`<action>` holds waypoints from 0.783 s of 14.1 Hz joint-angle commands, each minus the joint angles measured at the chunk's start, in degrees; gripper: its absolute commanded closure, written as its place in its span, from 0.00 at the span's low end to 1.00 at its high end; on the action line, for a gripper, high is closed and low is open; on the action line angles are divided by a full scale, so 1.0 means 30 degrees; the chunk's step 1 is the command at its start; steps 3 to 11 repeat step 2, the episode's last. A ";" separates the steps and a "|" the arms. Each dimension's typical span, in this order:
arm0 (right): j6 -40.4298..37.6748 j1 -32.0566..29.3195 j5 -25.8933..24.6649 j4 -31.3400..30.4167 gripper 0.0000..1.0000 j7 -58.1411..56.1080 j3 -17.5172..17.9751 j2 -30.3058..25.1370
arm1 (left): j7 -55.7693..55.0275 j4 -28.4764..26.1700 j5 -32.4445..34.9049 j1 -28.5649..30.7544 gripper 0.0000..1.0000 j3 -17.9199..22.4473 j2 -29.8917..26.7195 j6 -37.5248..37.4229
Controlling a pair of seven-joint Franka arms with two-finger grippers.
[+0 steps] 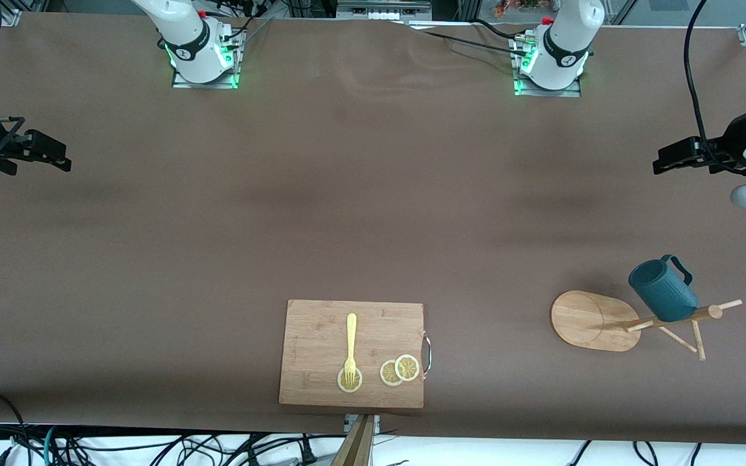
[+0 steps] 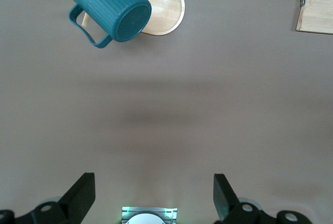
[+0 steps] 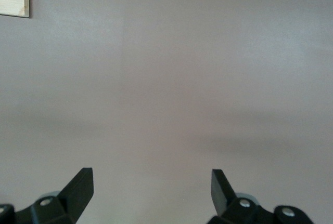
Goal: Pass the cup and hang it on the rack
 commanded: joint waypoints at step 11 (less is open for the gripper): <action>-0.0135 -0.0187 0.0101 0.0235 0.00 -0.0178 0.0095 0.0054 | -0.0124 -0.0319 0.0307 -0.0039 0.00 -0.0073 -0.0244 -0.0091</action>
